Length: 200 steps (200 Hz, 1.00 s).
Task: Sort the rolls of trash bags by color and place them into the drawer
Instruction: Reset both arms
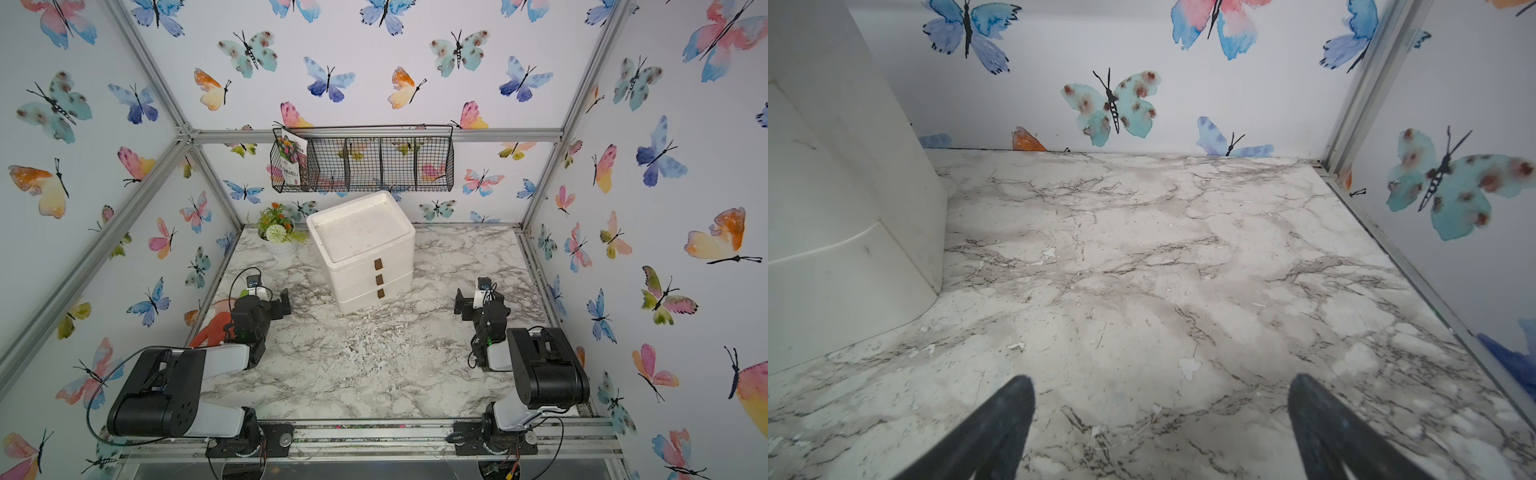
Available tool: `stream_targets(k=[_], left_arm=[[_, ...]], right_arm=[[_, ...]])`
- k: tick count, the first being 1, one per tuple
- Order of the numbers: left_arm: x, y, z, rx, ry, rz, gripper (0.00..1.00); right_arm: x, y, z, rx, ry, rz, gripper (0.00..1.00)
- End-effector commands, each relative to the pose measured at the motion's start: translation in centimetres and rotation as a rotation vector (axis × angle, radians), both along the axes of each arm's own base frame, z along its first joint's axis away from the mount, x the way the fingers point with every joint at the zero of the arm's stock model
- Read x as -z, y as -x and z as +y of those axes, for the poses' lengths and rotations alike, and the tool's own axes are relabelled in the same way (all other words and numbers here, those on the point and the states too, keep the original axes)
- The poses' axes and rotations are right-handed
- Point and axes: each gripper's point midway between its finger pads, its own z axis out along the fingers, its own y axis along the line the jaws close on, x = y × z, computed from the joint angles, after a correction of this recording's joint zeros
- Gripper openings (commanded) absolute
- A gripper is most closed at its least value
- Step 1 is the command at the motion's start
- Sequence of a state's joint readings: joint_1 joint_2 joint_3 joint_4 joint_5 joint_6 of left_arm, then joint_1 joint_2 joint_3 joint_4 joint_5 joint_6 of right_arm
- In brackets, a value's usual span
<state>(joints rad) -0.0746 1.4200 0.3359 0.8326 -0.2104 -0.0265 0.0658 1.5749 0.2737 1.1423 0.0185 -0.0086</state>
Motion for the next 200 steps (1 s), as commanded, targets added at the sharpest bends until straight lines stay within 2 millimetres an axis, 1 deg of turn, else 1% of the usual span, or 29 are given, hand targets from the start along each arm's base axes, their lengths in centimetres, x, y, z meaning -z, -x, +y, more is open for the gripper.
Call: stream_targets(k=[1,10,27,78,102,140,200], left_arm=[[-1.44,1.52,0.99,-0.031,0.031,-0.123,0.99],[-1.62,2.24,1.31,-0.041,0.034,-0.173,0.99],[-2.02,2.44,0.81,-0.02,0.01,-0.214,0.99],[-1.11,2.02,0.93,-0.035,0.016,-0.135,0.99],[-1.23,2.02,0.82,-0.032,0.014,-0.141,0.99],[-1.23,2.03,0.84,-0.033,0.016,-0.14,0.99],[-1.25,2.0,0.85,-0.033,0.016,-0.14,0.99]], right_arm=[[-0.31,-0.12,0.01,-0.005,-0.005,-0.017,0.98],[-0.34,-0.14,0.02,-0.006,-0.005,-0.018,0.98],[-0.32,-0.13,0.02,-0.006,-0.005,-0.017,0.98],[-0.29,-0.17,0.03,-0.006,-0.005,-0.016,0.98],[-0.04,-0.67,0.19,-0.012,-0.009,0.001,0.98],[-0.29,-0.2,0.07,-0.008,-0.005,-0.013,0.98],[-0.32,-0.2,0.08,-0.009,-0.004,-0.014,0.98]])
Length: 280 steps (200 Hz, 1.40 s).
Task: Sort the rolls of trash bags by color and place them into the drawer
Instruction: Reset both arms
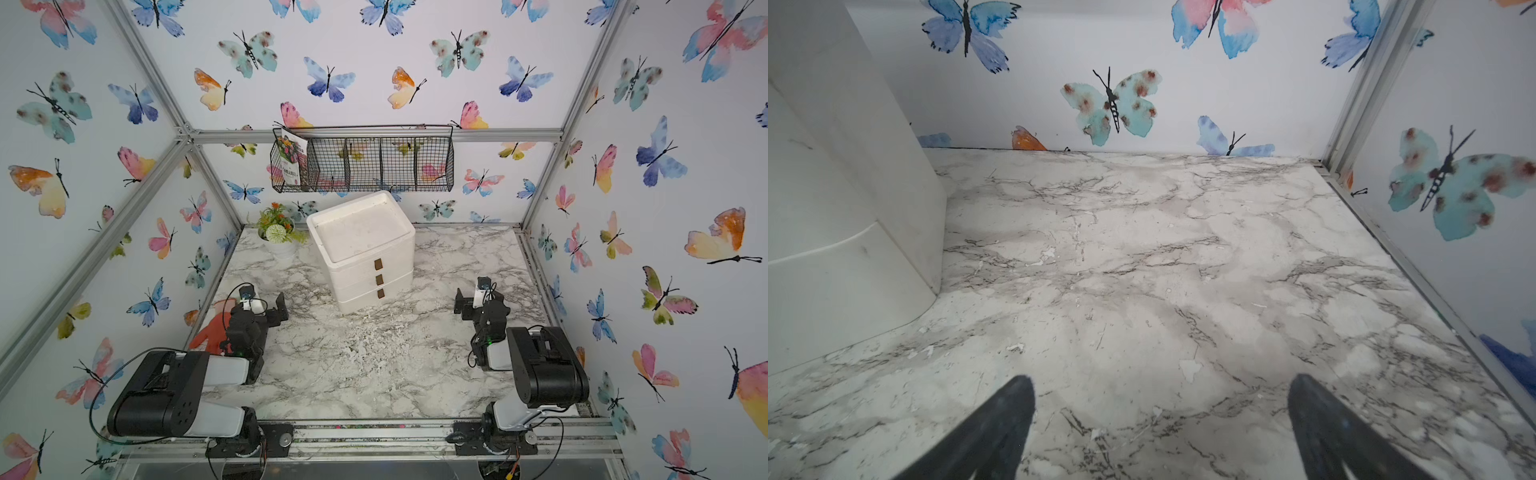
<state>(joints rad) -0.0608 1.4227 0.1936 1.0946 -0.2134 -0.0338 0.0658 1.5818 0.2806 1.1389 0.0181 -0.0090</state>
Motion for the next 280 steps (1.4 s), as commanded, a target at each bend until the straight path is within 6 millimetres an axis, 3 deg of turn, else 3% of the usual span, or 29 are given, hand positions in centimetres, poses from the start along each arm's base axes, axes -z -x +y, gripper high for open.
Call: stream_targets(k=[1,37,62,90,105,132,280], left_arm=[[-0.7,-0.1,0.1,-0.014,0.003,-0.022,0.99],[-0.9,0.1,-0.1,0.001,-0.002,-0.03,0.99],[-1.4,0.2,-0.7,0.043,-0.011,-0.043,0.99],[-1.8,0.2,-2.0,0.11,-0.037,-0.036,0.99],[-1.7,0.1,-2.1,0.113,-0.039,-0.036,0.99],[-1.4,-0.4,-2.2,0.12,-0.041,-0.018,0.99],[-0.6,-0.5,-1.8,0.112,-0.014,-0.01,0.99]], right_arm=[[-0.4,0.0,0.1,-0.008,-0.005,-0.018,0.98],[-0.5,0.1,0.0,-0.007,-0.004,-0.025,0.98],[-1.9,0.8,0.3,-0.027,-0.007,-0.065,0.98],[-2.5,1.7,-1.8,0.102,-0.037,-0.087,0.98],[-2.1,1.8,-2.0,0.114,-0.037,-0.099,0.98],[-1.3,0.7,-0.1,0.0,-0.015,-0.074,0.98],[-0.5,0.0,-0.3,0.013,-0.007,-0.027,0.98]])
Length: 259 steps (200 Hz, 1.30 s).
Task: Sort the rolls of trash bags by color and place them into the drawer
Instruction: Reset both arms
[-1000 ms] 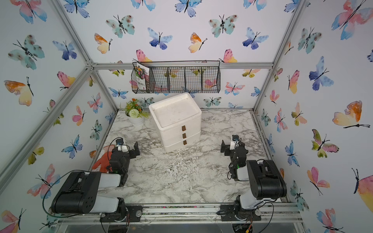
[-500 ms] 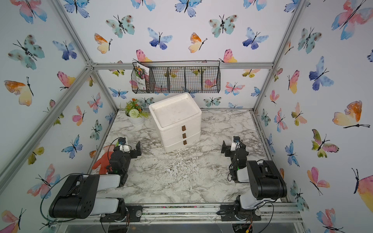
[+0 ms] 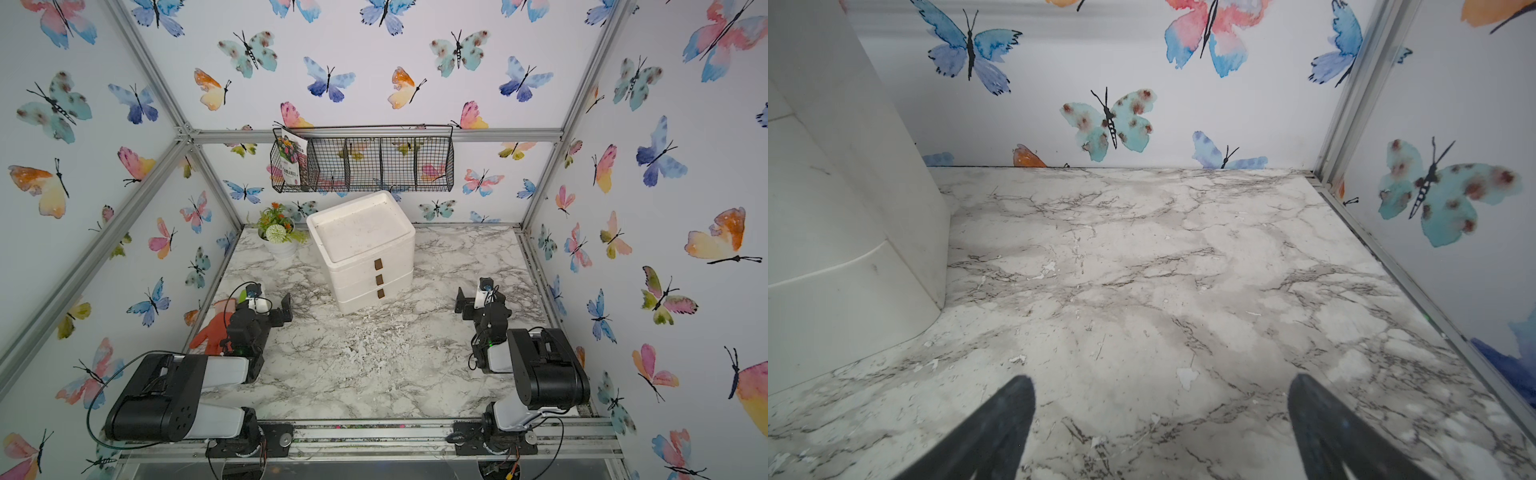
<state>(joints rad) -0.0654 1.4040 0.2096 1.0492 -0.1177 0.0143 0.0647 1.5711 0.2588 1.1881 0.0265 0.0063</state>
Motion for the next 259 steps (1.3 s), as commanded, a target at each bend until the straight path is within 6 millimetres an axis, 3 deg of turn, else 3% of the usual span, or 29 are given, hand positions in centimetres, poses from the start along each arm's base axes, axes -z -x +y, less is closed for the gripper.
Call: stream_targets(k=[1,128,177,210,259], left_arm=[[-0.5,-0.1,0.0,0.003,0.014,-0.025,0.99],[-0.5,-0.1,0.0,0.002,0.014,-0.026,0.99],[-0.8,0.5,-0.7,0.04,-0.008,-0.043,0.99],[-1.3,1.3,-1.1,0.059,-0.017,-0.076,0.99],[-0.6,0.0,-0.4,0.019,0.005,-0.035,0.99]], right_arm=[[0.2,-0.3,-0.1,0.001,0.008,0.01,0.98],[0.4,-0.3,0.0,-0.002,0.009,0.017,0.98],[-1.3,0.8,-0.9,0.044,-0.006,-0.044,0.98],[-0.2,0.2,-0.7,0.034,0.004,0.002,0.98],[0.4,-0.5,-0.3,0.014,0.008,0.035,0.98]])
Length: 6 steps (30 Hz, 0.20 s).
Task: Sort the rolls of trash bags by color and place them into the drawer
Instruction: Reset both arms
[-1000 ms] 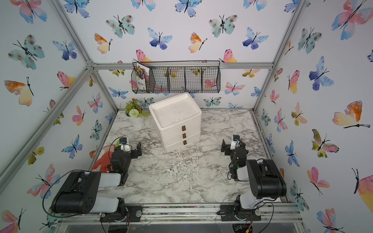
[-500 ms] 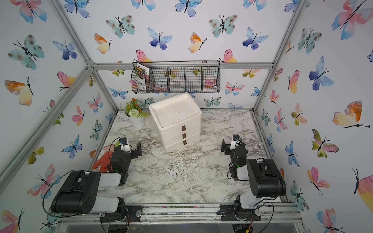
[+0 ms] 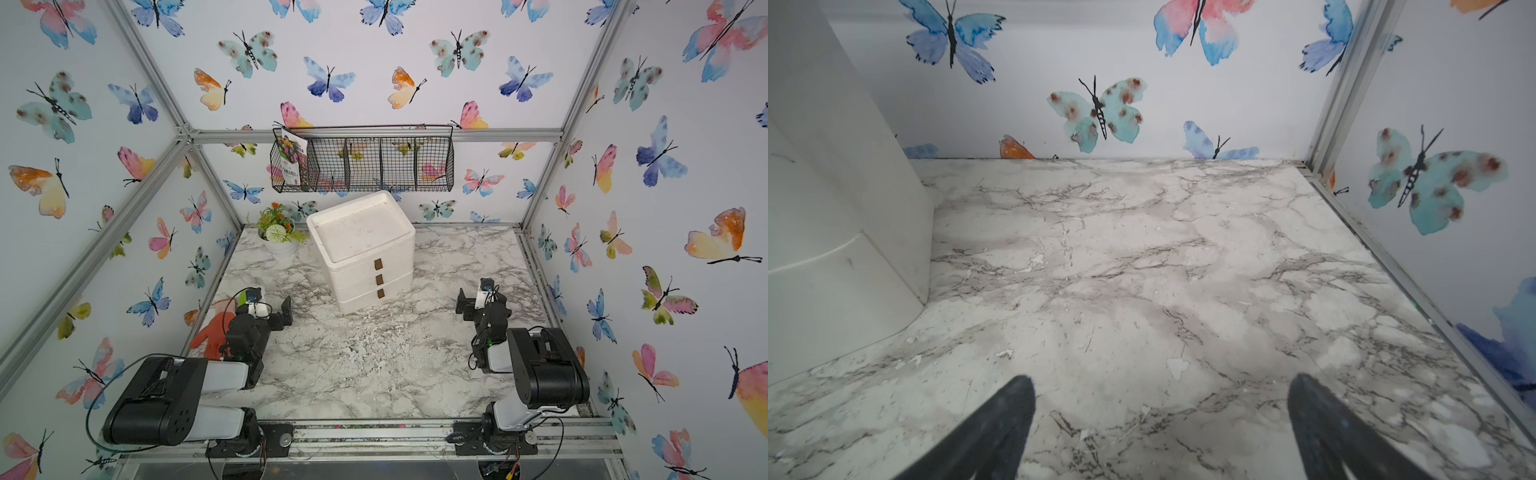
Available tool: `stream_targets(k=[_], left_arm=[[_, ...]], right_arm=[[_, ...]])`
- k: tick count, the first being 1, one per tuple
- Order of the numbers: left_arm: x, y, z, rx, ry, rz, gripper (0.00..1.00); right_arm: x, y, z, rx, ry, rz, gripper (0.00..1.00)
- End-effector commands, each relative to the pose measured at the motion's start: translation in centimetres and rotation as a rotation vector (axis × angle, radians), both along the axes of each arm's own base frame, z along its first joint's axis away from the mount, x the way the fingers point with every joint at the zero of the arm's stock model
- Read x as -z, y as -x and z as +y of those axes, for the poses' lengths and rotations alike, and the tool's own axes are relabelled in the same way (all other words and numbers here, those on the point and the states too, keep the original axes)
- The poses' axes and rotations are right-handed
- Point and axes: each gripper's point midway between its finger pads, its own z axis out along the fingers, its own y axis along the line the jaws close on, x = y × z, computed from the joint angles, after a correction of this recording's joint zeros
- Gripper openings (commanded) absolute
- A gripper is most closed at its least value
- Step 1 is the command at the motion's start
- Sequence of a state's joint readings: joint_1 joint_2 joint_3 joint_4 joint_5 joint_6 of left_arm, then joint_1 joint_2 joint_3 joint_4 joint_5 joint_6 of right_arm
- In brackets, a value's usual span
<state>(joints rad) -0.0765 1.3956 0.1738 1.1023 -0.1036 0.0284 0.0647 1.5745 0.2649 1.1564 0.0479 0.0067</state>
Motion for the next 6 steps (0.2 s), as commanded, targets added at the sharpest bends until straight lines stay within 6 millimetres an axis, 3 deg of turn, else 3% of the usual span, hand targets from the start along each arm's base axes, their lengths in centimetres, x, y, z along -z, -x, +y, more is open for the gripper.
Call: stream_targets(k=[1,6], left_arm=[[-0.4,-0.71,0.21,-0.008,0.015,-0.01,0.99],[-0.33,-0.85,0.43,-0.003,0.029,-0.003,0.99]], right_arm=[[-0.3,-0.52,0.05,-0.006,0.002,0.005,0.98],[-0.38,-0.47,0.09,-0.009,0.002,-0.008,0.98]])
